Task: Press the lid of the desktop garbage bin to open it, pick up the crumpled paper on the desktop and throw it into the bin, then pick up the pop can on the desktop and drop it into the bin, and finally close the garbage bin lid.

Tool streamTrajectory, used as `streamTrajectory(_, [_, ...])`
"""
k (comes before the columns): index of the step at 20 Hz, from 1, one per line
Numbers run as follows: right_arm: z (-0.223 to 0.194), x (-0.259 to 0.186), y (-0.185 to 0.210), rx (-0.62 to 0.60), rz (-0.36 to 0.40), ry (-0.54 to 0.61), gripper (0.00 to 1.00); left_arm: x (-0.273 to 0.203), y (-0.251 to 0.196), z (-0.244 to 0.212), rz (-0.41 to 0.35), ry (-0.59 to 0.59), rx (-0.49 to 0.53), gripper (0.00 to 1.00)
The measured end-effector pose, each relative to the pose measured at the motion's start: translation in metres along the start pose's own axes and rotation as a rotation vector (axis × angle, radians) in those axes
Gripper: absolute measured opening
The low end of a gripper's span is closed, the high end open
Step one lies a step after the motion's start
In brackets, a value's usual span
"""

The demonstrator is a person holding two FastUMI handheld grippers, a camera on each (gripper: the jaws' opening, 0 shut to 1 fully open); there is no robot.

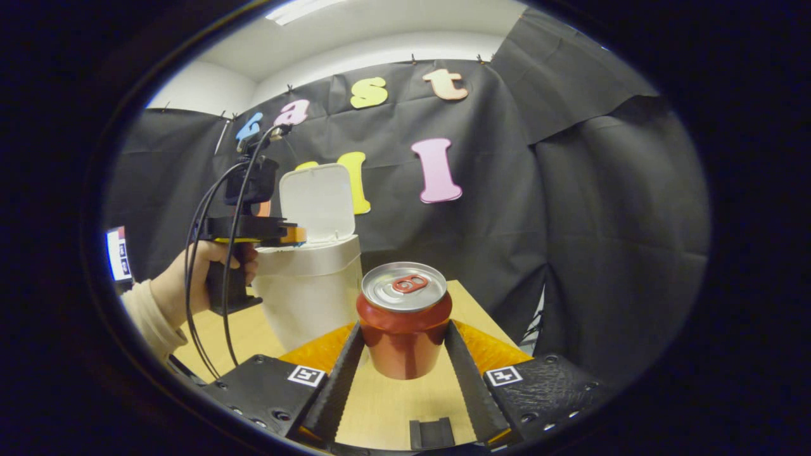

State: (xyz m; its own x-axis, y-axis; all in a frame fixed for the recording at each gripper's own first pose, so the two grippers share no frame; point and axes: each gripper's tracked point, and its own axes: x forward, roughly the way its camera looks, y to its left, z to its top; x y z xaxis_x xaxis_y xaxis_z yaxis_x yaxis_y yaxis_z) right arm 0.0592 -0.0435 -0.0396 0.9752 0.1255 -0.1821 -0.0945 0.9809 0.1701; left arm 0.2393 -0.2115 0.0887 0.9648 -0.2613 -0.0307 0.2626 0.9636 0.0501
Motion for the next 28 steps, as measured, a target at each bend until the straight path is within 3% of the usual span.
streamTrajectory(1, [0.001, 0.0, 0.0, -0.002, -0.004, -0.001, 0.77, -0.003, -0.003, 0.0, -0.008, -0.003, 0.005, 0.57])
streamTrajectory(4, [0.004, -0.003, 0.002, -0.024, -0.012, -0.02, 0.77, -0.014, -0.009, -0.003, -0.014, -0.024, 0.046, 0.83])
streamTrajectory(5, [0.005, -0.003, 0.002, -0.028, -0.016, -0.022, 0.77, -0.025, -0.004, 0.001, 0.006, -0.044, 0.063, 1.0])
streamTrajectory(12, [0.008, -0.006, 0.002, -0.026, -0.043, -0.039, 0.77, -0.104, 0.024, 0.027, 0.071, -0.187, 0.075, 0.98])
streamTrajectory(18, [0.017, -0.016, 0.012, -0.067, -0.074, -0.072, 0.77, -0.16, 0.057, -0.014, 0.064, -0.124, 0.055, 0.99])
streamTrajectory(23, [0.007, -0.019, 0.039, -0.121, -0.064, -0.075, 0.77, -0.193, 0.073, -0.028, 0.074, -0.164, 0.106, 0.99])
streamTrajectory(28, [-0.01, -0.021, 0.064, -0.182, -0.047, -0.052, 0.77, -0.214, 0.088, -0.061, 0.088, -0.163, 0.035, 0.99])
